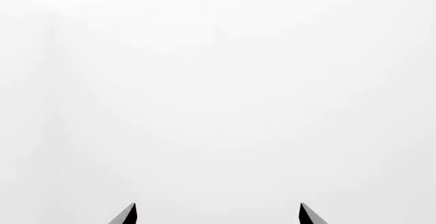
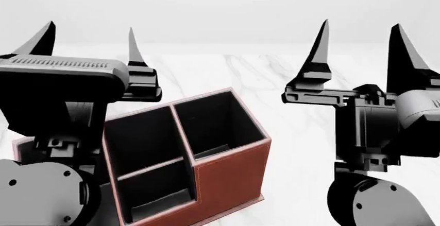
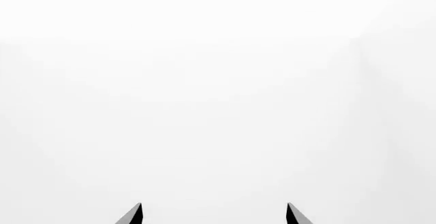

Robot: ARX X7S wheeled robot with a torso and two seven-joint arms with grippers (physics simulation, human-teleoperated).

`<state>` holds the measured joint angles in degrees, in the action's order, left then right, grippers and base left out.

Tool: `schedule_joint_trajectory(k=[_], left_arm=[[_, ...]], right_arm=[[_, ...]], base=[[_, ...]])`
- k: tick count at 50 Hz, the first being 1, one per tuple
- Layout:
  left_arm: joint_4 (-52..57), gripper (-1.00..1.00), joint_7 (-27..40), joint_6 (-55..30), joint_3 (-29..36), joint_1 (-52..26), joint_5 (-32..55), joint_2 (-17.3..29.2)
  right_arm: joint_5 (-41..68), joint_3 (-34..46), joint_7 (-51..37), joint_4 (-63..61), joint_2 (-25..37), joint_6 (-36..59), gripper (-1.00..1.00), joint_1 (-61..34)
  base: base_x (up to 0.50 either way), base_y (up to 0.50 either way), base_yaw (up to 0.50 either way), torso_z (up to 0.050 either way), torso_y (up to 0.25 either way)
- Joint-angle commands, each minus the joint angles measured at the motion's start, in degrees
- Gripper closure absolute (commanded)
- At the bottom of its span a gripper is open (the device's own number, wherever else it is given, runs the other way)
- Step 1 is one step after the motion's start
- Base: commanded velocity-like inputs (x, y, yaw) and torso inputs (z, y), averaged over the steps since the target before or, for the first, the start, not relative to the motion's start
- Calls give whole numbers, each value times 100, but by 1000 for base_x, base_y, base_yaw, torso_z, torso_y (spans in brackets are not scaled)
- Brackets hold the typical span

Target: Pick up the book and place it in the left compartment of the caddy.

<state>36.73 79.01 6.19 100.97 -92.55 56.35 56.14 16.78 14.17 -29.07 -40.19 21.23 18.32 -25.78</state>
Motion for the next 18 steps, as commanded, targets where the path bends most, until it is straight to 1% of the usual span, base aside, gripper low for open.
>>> schedule_joint_trajectory(k=[1, 12, 18], left_arm=[[-80, -100, -86, -90, -62, -41, -425, -136], [-15, -100, -83, -295, -123, -188, -470, -171], [128, -100, -122, -499, -207, -428, -320, -162]], right_arm=[[-238, 162, -9, -259, -24, -244, -100, -113], [-233, 150, -57, -442, -13, -146, -100, -260], [-175, 126, -98, -635, 6, 37, -100, -398]], base=[[0, 0, 0, 0, 0], [0, 0, 0, 0, 0], [0, 0, 0, 0, 0]])
